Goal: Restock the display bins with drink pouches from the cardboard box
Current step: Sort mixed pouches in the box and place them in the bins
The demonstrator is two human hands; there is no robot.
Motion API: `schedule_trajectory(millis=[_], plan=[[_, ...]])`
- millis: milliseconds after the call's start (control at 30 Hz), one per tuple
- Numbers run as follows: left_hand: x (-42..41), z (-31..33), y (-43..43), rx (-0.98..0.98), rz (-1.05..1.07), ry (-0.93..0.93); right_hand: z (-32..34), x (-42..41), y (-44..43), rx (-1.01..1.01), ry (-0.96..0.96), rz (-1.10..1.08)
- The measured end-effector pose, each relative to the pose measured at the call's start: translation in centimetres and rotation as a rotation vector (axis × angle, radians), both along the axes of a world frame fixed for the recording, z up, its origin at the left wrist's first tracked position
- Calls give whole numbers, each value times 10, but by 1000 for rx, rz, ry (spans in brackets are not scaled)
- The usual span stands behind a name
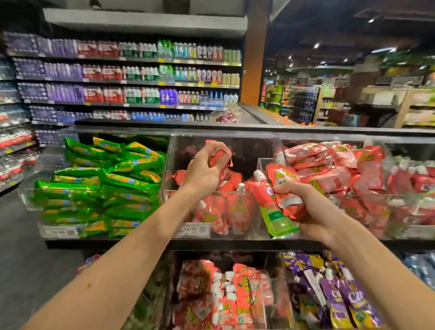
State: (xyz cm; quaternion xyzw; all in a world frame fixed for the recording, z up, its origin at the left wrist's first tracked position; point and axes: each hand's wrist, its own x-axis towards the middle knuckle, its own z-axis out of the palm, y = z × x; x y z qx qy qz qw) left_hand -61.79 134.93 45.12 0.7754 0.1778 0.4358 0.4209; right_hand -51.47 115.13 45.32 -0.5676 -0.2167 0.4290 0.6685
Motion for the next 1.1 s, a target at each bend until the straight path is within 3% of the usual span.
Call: schedule_trajectory(millis=[100,433,800,867,967,1033,1100], plan=[[37,1,16,95,48,131,4,16,8,-3,2,1],[110,-18,30,568,206,963,13,52,19,-55,-18,62],[109,-6,39,499,72,1221,11,56,13,-96,8,90],[104,-5,38,483,89,1156,12,53,13,-90,12,96],[86,5,29,390,113,669,16,49,16,-66,14,63],[67,8,14,155,20,377,20,47,19,-45,0,49],[43,7,-9,-238,-134,238,24,43,24,-19,5,45]])
